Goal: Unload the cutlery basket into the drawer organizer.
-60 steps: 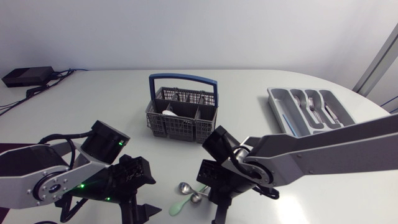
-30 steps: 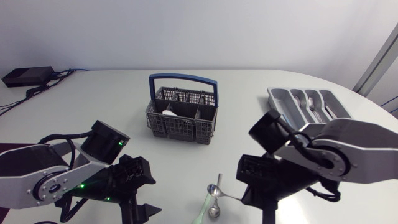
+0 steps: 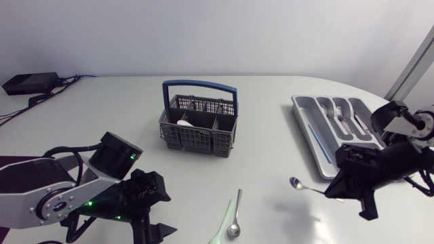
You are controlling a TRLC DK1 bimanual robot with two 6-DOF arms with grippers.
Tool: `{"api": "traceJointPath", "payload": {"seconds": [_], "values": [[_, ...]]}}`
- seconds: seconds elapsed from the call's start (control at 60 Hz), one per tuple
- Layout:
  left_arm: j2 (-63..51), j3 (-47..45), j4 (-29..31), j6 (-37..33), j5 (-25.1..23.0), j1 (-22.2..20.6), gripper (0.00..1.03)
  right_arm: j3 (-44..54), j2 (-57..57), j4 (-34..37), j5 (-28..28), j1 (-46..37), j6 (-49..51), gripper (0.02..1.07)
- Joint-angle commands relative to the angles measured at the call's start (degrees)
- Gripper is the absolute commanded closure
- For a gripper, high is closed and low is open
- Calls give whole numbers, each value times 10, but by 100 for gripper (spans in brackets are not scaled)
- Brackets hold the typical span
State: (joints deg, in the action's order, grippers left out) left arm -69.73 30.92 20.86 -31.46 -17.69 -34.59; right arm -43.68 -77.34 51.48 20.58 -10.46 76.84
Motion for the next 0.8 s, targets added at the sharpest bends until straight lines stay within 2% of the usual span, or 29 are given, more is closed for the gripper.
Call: {"api": "traceJointPath", "payload": {"seconds": [0.0, 0.083, 0.3, 0.55, 0.783], "values": [[3, -2, -3, 8, 0, -4, 12, -52, -51, 20, 9, -67, 103, 101], [2, -2, -4, 8, 0, -3, 12, -107, -106, 38, 9, -134, 168, 101], [-3, 2, -4, 10, 3, -7, 12, -213, -222, 42, -14, -238, 312, 101], [-8, 7, -4, 14, 6, -12, 12, -349, -337, 41, -25, -302, 388, 101], [-5, 7, -6, 23, 10, -17, 12, -380, -385, -23, -46, -323, 440, 101]]}}
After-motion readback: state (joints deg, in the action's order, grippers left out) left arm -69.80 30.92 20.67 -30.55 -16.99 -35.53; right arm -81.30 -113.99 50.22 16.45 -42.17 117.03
